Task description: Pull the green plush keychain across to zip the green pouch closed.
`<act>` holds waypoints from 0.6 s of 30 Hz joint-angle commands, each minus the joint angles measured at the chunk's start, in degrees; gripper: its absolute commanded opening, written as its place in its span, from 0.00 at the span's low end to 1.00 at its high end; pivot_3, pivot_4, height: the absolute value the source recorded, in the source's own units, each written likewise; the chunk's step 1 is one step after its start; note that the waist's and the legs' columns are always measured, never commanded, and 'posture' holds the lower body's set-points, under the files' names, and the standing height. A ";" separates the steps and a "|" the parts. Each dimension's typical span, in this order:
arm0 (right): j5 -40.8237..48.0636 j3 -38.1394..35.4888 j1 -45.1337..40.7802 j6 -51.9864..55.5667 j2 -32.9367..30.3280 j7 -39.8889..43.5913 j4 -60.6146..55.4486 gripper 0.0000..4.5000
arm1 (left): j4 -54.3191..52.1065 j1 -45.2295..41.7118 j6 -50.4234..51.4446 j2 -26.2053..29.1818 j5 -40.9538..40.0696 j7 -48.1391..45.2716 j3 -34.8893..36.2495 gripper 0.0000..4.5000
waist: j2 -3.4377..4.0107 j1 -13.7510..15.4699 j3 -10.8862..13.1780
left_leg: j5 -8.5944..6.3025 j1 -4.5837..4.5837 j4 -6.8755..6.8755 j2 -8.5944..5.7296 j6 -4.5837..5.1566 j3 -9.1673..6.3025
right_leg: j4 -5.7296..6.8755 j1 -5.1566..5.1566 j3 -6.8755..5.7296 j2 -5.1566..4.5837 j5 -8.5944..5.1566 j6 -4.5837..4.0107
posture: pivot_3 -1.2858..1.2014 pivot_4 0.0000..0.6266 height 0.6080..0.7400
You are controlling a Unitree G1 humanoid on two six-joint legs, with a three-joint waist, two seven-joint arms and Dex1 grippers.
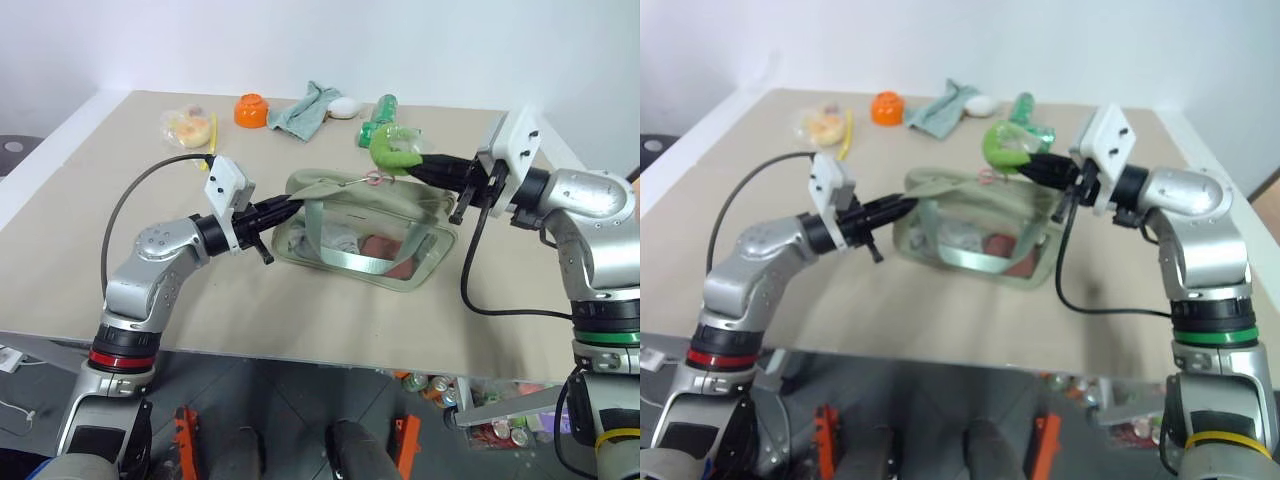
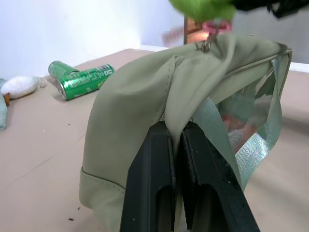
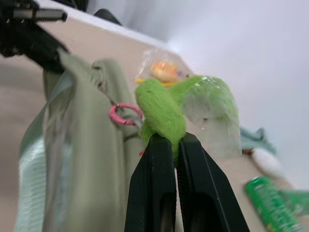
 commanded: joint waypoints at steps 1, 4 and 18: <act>0.43 -9.64 -2.56 1.47 -5.36 -4.52 1.61 0.01 | 1.98 1.11 -0.32 2.32 2.58 2.78 3.09 0.00 | 0.00 0.42 0.00 | 0.00 0.00 0.00 0.00 0.00 0.00 | 0.00 0.00 0.00 0.00 0.00 0.00 | 0.52 0.24 1.00; 1.28 -10.14 -1.26 2.80 -6.29 -4.70 0.18 0.01 | 3.14 0.50 -0.12 1.77 2.77 4.48 3.65 0.00 | 0.00 0.58 0.00 | 0.00 -0.04 -0.02 0.01 0.00 0.00 | -0.07 -0.02 -0.02 -0.01 0.00 -0.01 | 0.52 0.24 1.00; -1.18 -14.95 16.88 3.07 -7.69 -6.72 -2.64 0.01 | 2.79 -0.66 -0.46 1.01 2.68 4.06 3.52 0.00 | 0.00 0.53 -0.01 | -0.02 0.01 0.00 0.05 0.04 0.04 | -0.14 0.06 0.03 0.03 0.07 0.02 | 0.52 0.24 1.00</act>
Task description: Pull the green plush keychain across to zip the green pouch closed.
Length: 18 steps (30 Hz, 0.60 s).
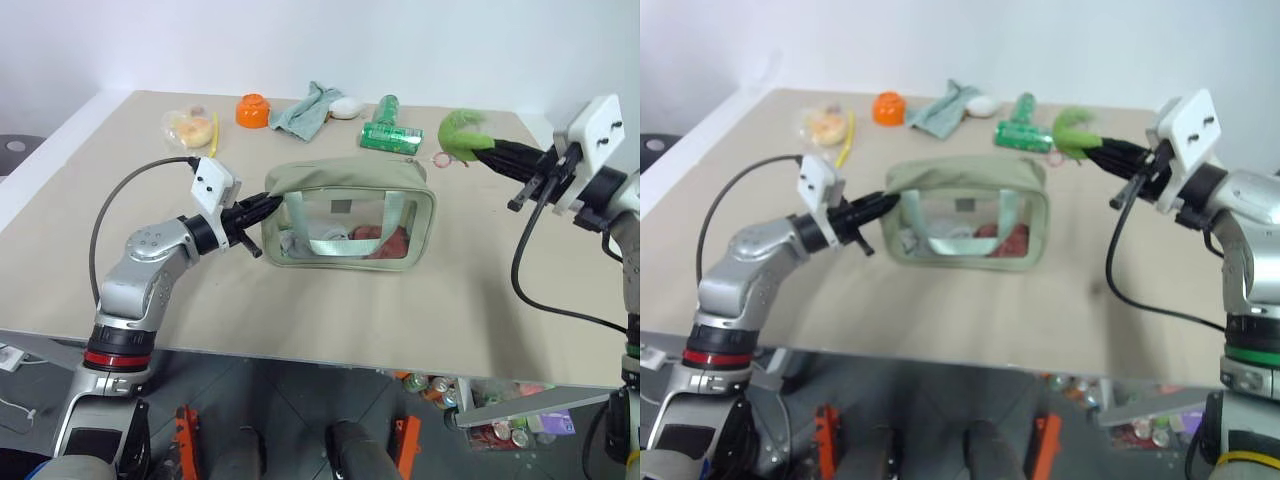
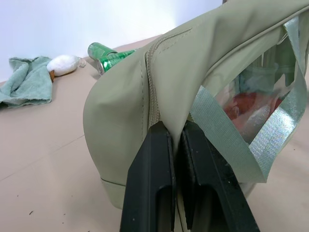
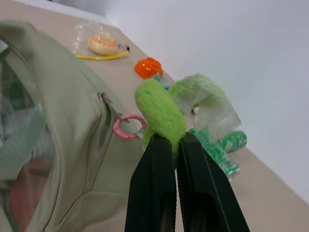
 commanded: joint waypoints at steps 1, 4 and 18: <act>-2.11 -3.60 5.29 -2.17 -1.99 -1.08 -0.72 0.01 | -0.89 -1.02 -0.18 0.59 0.20 0.58 1.63 0.00 | 0.01 0.00 0.00 | 0.00 0.00 0.00 -0.02 0.00 0.03 | 0.00 -0.01 0.05 -0.01 0.00 0.01 | 0.52 0.24 1.00; -3.40 -4.53 9.40 -3.00 -2.04 -2.22 -0.37 0.01 | -1.04 -1.05 -0.12 0.72 0.13 0.43 1.67 0.00 | 0.02 -0.15 0.00 | 0.00 0.05 -0.01 -0.01 0.00 0.11 | 0.00 -0.02 0.12 -0.01 0.02 0.03 | 0.52 0.24 1.00; -4.61 -0.37 19.90 2.23 7.03 -11.28 -8.52 0.01 | -1.86 -1.75 -0.21 0.50 0.07 -1.15 0.71 0.00 | 0.01 -0.19 -0.01 | 0.01 0.24 -0.02 0.01 0.00 0.18 | 0.00 0.11 0.20 0.04 0.07 0.06 | 0.52 0.24 1.00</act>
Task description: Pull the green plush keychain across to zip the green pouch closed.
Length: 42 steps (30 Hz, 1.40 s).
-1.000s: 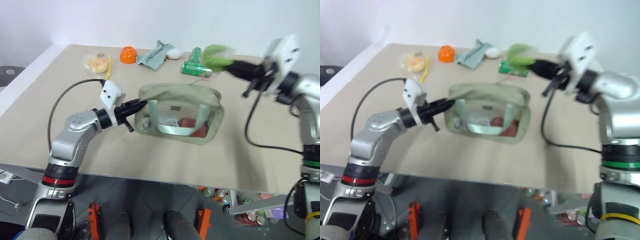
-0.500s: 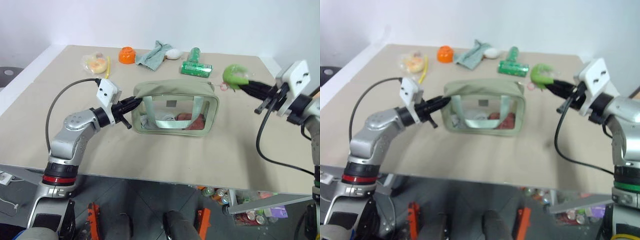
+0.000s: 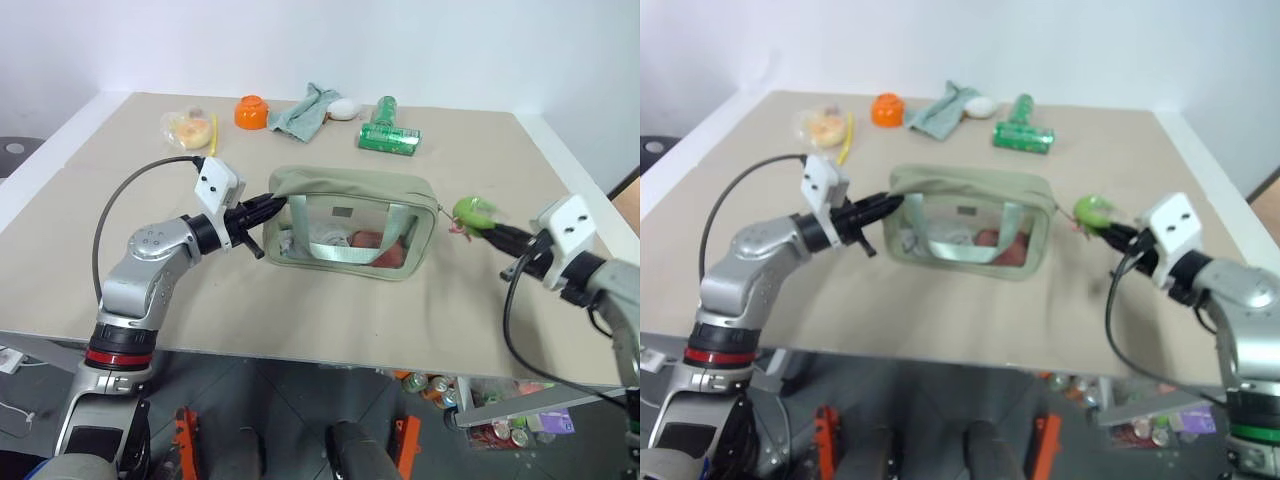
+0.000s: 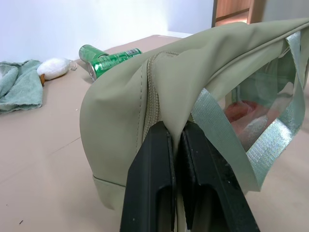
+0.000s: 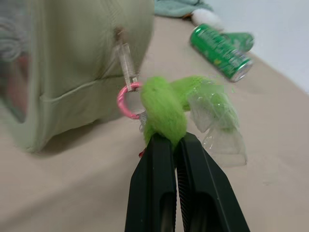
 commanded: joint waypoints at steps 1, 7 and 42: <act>-1.22 1.51 0.30 0.98 2.11 -2.94 -1.85 0.01 | -1.99 -1.23 -0.55 0.47 0.12 -0.18 0.74 0.00 | 0.01 -0.02 0.00 | 0.00 0.00 0.00 0.00 0.00 0.00 | 0.00 0.00 0.00 0.00 0.00 0.00 | 0.52 0.24 1.00; -1.30 2.98 -2.14 1.99 4.18 -4.16 -0.30 0.21 | -2.40 -1.30 -0.38 0.27 0.11 -0.20 0.55 0.00 | 0.01 0.00 0.00 | 0.00 0.00 0.03 -0.01 0.00 0.05 | 0.00 0.00 0.03 -0.01 0.01 -0.01 | 0.52 0.24 1.00; 15.21 -6.01 16.96 12.13 2.31 3.25 -22.62 1.00 | -19.98 29.79 -1.95 7.70 3.23 5.45 7.33 0.99 | -0.04 0.40 -0.01 | -0.03 -0.01 0.09 0.01 -0.03 -0.02 | -0.16 0.12 -0.04 -0.08 -0.19 -0.22 | 0.52 0.24 1.00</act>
